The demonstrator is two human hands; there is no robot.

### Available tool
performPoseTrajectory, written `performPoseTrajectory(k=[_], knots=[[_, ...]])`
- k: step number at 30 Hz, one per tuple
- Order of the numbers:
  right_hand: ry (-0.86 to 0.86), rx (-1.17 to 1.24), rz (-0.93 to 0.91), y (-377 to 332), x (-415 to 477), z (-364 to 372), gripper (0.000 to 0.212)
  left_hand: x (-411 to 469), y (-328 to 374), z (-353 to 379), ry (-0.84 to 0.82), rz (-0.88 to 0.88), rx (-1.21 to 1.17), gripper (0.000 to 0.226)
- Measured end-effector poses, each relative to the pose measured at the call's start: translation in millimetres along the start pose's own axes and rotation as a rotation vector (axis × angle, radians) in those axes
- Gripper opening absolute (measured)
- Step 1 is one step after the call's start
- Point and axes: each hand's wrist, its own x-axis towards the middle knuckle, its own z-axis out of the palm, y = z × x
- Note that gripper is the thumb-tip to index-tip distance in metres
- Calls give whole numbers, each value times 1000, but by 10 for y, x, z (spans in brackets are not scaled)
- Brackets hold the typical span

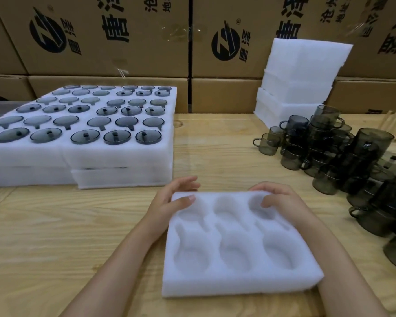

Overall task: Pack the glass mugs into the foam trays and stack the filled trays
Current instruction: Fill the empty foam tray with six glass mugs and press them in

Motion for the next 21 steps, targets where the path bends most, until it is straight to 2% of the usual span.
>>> performPoseTrajectory(k=[4, 6, 8, 10, 13, 15, 17, 21], knots=[[113, 89, -99, 24, 64, 55, 31, 25, 11, -41, 58, -31, -123, 50], [367, -1, -198, 59, 114, -46, 26, 31, 3, -43, 107, -28, -113, 49], [734, -302, -308, 102, 147, -227, 28, 34, 3, -51, 154, -24, -106, 47], [957, -595, -280, 188, 158, -416, 41, 43, 6, -82, 185, -22, -108, 46], [964, -782, -59, 300, 176, -533, 60, 50, 11, -107, 197, -27, -114, 45], [933, -832, -19, 310, 192, -512, 63, 51, 12, -115, 196, -33, -129, 45], [984, -846, -56, 258, 184, -480, 61, 56, 13, -122, 199, -39, -147, 46], [1173, -984, -276, -23, 158, -549, 59, 72, -4, -129, 201, -48, -170, 44]])
